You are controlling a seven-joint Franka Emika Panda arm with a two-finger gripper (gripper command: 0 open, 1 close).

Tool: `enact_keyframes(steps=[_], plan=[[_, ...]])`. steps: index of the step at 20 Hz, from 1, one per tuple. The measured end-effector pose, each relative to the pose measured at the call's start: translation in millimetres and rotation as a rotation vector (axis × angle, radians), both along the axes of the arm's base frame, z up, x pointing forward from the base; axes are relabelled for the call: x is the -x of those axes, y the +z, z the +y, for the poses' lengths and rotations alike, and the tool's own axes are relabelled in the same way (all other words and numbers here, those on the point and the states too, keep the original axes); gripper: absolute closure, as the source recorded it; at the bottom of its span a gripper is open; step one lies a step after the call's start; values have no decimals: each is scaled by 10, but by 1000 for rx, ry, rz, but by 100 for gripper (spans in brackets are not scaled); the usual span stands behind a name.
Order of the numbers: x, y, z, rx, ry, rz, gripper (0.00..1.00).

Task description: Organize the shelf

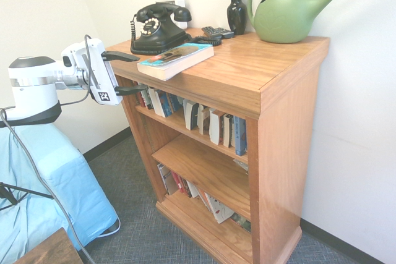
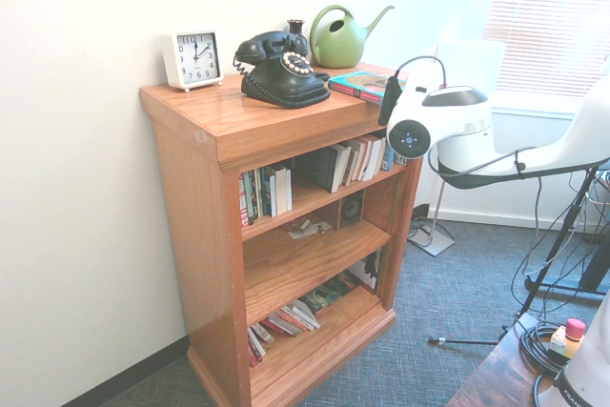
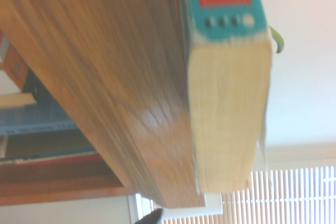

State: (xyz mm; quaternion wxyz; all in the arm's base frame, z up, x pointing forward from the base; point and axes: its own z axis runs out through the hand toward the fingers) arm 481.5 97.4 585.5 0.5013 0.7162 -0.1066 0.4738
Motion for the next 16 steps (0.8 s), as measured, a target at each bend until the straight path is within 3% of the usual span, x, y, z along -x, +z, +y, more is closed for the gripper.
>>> enact_keyframes(steps=[16], plan=[[-653, -11, -67, -41, 17, 24, 0]])
